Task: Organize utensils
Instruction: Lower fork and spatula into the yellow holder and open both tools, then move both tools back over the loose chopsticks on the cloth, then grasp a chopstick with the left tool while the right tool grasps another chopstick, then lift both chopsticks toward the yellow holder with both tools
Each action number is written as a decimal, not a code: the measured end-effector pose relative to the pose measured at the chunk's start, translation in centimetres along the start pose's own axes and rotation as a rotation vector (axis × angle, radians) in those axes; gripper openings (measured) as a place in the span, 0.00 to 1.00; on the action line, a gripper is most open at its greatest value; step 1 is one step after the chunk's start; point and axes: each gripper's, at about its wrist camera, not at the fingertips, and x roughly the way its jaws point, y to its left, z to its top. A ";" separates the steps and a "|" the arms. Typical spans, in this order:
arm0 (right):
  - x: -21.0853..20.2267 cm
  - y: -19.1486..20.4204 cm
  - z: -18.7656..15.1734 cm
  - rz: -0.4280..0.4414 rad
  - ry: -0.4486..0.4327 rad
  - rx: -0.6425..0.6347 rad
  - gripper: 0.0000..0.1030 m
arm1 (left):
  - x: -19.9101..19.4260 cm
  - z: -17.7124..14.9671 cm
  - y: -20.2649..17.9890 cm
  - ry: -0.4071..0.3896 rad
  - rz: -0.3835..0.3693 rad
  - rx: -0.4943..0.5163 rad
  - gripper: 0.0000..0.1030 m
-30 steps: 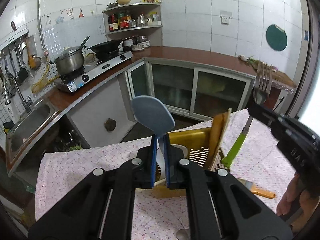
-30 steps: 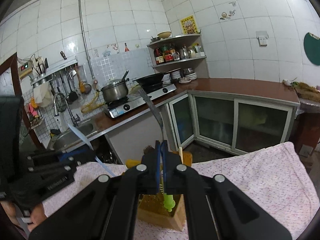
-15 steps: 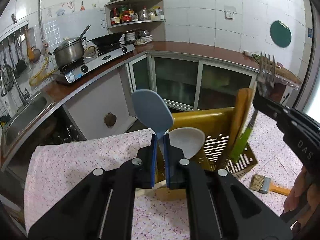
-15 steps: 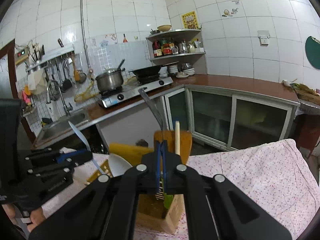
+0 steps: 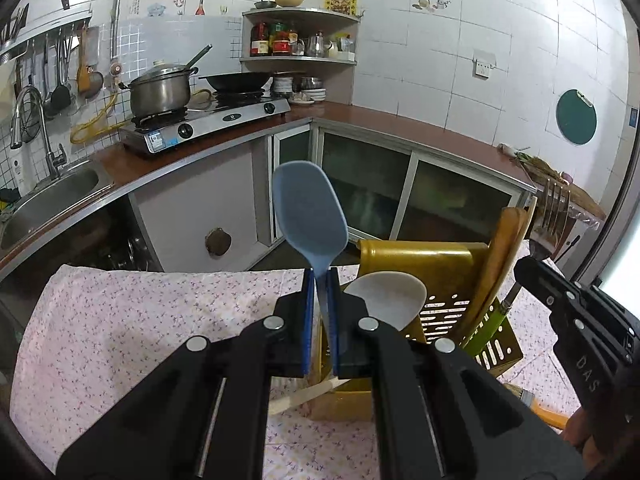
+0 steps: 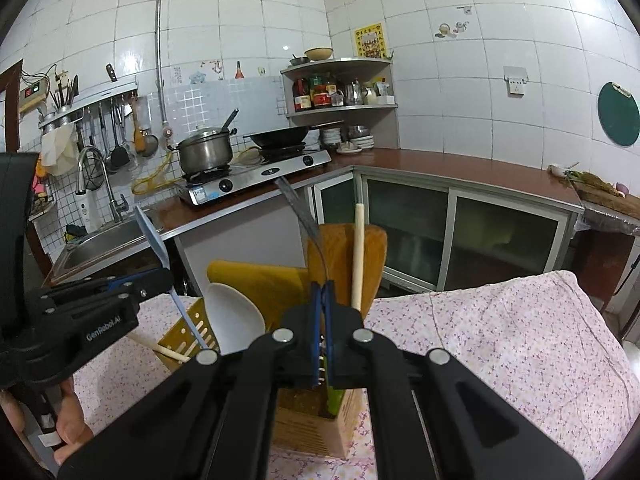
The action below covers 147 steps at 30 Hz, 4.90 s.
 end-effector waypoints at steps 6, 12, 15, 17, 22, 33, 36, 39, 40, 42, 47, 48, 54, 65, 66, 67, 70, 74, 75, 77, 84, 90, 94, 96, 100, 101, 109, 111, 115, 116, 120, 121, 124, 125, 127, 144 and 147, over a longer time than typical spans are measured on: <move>0.1 -0.3 0.0 0.040 0.032 0.025 0.06 | 0.2 0.1 0.2 0.014 -0.015 0.000 0.05; -1.0 -1.5 0.7 0.093 0.048 0.067 0.08 | -0.9 0.6 0.8 0.025 -0.040 -0.031 0.36; -1.8 -1.9 0.8 0.101 0.043 0.078 0.39 | -2.1 1.0 0.9 0.005 -0.040 -0.048 0.52; -2.2 -2.1 0.8 0.099 0.047 0.077 0.40 | -2.9 1.3 1.1 0.004 -0.043 -0.059 0.52; -3.8 -2.8 0.6 0.078 0.043 0.069 0.40 | -6.0 1.6 2.7 -0.019 -0.009 -0.073 0.55; -8.3 -2.3 -3.0 -0.003 0.092 0.052 0.41 | -13.0 -3.6 4.8 -0.041 0.187 -0.079 0.95; -9.2 -1.7 -4.7 -0.007 0.131 0.063 0.45 | -13.6 -5.8 4.9 0.003 0.203 -0.080 0.95; -9.6 -1.0 -6.7 -0.023 0.175 0.043 0.47 | -14.0 -8.1 5.2 0.055 0.195 -0.099 0.96; -9.6 -0.8 -7.4 -0.022 0.193 0.037 0.47 | -14.1 -9.1 5.2 0.079 0.195 -0.109 0.96; -9.6 -0.3 -9.1 -0.017 0.231 0.031 0.47 | -14.0 -10.7 5.1 0.120 0.218 -0.108 0.96; -8.0 0.0 -13.0 -0.039 0.370 0.036 0.47 | -12.5 -14.7 5.2 0.221 0.237 -0.132 0.96; -7.7 0.1 -13.4 -0.044 0.392 0.033 0.47 | -12.2 -15.3 5.3 0.238 0.233 -0.143 0.96; -6.1 0.2 -16.2 -0.051 0.524 0.045 0.47 | -8.8 -19.0 5.8 0.456 0.181 -0.217 0.89; -5.1 0.5 -17.3 -0.054 0.587 0.063 0.39 | -6.6 -20.6 4.2 0.534 0.185 -0.189 0.67; -5.0 0.5 -17.4 -0.058 0.591 0.061 0.36 | -6.4 -20.6 4.0 0.536 0.190 -0.177 0.64; -5.0 0.5 -17.5 -0.065 0.592 0.059 0.34 | -6.2 -20.6 4.0 0.537 0.198 -0.165 0.61; -4.8 0.2 -17.4 -0.066 0.605 0.075 0.29 | -5.8 -20.0 4.1 0.544 0.192 -0.162 0.56; -4.8 0.3 -17.4 -0.073 0.623 0.064 0.26 | -4.9 -19.4 4.2 0.563 0.189 -0.147 0.54; -4.8 0.4 -17.4 -0.075 0.626 0.062 0.24 | -4.8 -19.3 4.2 0.565 0.191 -0.140 0.52; -4.8 0.3 -17.4 -0.061 0.634 0.074 0.17 | -4.5 -19.0 4.2 0.570 0.190 -0.134 0.46; -5.2 -0.1 -17.0 -0.023 0.610 0.103 0.06 | -3.8 -18.5 3.8 0.577 0.161 -0.083 0.14; -7.2 -0.6 -15.2 0.011 0.523 0.105 0.06 | -4.0 -18.1 4.8 0.575 0.132 -0.121 0.07; -8.4 -1.1 -13.8 0.039 0.463 0.113 0.06 | -5.6 -17.3 4.8 0.514 0.131 -0.104 0.07; -9.1 -1.5 -13.2 0.073 0.419 0.116 0.06 | -7.2 -16.9 4.9 0.470 0.125 -0.093 0.06; -10.1 -1.6 -12.3 0.082 0.345 0.117 0.06 | -9.8 -15.6 3.6 0.365 0.118 -0.042 0.04; -10.3 -1.5 -12.0 0.100 0.320 0.122 0.06 | -10.1 -15.2 3.1 0.348 0.117 -0.032 0.04; -11.8 -1.4 -10.2 0.145 0.216 0.127 0.06 | -15.1 -12.0 0.8 0.144 0.021 0.003 0.04; -11.8 -1.3 -9.8 0.138 0.209 0.117 0.06 | -15.3 -11.4 0.5 0.133 0.011 0.006 0.04; -11.7 -1.3 -9.2 0.152 0.207 0.112 0.06 | -15.8 -10.7 0.1 0.117 -0.001 0.002 0.04; -11.7 -1.3 -9.0 0.153 0.204 0.111 0.06 | -15.9 -10.6 0.0 0.115 -0.004 -0.001 0.04; -11.8 -1.7 -8.5 0.171 0.202 0.126 0.06 | -16.0 -10.2 0.0 0.110 -0.010 -0.007 0.04; -11.8 -1.9 -8.4 0.176 0.198 0.130 0.06 | -15.9 -10.1 0.1 0.112 -0.011 -0.005 0.04; -11.9 -1.9 -8.1 0.174 0.188 0.121 0.06 | -15.8 -9.7 0.3 0.107 -0.014 -0.009 0.04; -11.9 -2.0 -8.0 0.181 0.187 0.126 0.06 | -15.8 -9.6 0.3 0.105 -0.014 -0.010 0.04; -12.1 -2.1 -7.9 0.190 0.178 0.131 0.06 | -15.7 -9.3 0.3 0.106 -0.020 -0.014 0.04; -4.0 -2.9 -15.1 -0.009 0.620 -0.003 0.06 | -11.7 -10.7 0.8 0.236 -0.008 -0.025 0.04; -3.2 -2.6 -15.7 -0.011 0.651 0.000 0.06 | -11.6 -11.0 0.5 0.243 -0.014 -0.009 0.04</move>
